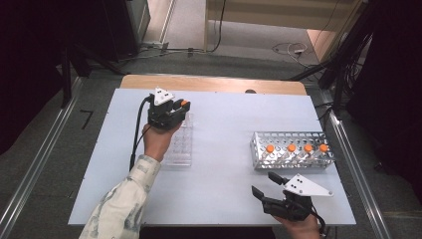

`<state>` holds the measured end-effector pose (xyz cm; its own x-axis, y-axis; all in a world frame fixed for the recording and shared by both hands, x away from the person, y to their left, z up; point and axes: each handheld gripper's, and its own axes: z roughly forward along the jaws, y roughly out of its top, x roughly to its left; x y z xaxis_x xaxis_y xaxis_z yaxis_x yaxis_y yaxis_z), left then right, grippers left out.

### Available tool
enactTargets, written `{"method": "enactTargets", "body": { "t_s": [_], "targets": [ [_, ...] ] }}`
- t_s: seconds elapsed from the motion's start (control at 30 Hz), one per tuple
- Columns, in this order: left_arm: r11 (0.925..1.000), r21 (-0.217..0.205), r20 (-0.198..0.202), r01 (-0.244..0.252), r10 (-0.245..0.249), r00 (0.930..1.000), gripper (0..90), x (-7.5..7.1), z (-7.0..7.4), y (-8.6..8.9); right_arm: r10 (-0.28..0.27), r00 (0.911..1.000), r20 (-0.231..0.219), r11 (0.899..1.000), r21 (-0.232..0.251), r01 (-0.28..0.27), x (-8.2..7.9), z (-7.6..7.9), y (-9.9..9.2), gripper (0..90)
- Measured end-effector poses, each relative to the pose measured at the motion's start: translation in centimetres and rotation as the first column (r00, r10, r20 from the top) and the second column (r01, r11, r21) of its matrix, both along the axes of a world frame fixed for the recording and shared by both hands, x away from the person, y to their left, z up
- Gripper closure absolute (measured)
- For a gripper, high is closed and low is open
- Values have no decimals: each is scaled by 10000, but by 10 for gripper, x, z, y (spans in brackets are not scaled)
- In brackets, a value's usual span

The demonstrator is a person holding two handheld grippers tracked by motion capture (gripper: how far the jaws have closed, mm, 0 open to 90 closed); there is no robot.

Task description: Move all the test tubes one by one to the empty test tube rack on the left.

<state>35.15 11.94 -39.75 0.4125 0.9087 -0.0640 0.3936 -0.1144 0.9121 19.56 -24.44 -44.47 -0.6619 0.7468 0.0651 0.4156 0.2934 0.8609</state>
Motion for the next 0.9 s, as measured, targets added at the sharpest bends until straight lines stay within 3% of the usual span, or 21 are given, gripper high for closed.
{"method": "enactTargets", "body": {
  "t_s": [0.13,0.43,0.7,0.9],
  "targets": [
    [9991,412,-23,16,-15,10000,706,-2,-8,-6,2,10000,3,10000,-20,-2,0,0,0,263],
    [9982,603,-247,-11,26,9997,705,-2,-21,-8,21,10000,13,10000,-81,-21,0,-1,1,264],
    [9990,450,-335,54,-39,9994,688,-2,-22,-6,42,10000,17,10000,-81,-42,0,-2,1,264],
    [9997,235,-437,64,-54,9990,600,-1,-21,-3,33,10000,18,10000,-90,-33,0,-2,1,264]
  ]
}}
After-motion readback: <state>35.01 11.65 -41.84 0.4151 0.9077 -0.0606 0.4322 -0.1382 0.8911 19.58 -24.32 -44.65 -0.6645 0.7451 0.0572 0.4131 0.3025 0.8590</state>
